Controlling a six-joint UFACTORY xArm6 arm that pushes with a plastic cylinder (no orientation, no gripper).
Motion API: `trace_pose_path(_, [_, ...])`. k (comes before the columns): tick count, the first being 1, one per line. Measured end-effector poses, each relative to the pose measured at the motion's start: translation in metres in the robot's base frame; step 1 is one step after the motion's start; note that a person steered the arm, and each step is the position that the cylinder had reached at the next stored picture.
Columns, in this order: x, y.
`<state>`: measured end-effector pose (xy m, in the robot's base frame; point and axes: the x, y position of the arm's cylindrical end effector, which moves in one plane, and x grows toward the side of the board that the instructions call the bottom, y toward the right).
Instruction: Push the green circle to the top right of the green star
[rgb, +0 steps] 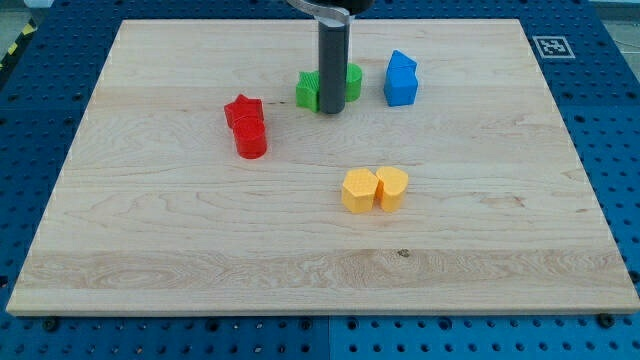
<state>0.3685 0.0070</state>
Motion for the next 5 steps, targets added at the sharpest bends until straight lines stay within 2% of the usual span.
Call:
trace_pose_path(1, [-0.002,-0.001])
trace_pose_path(3, [0.036,0.006])
trace_pose_path(4, [0.017,0.045])
trace_pose_path(5, [0.015,0.052])
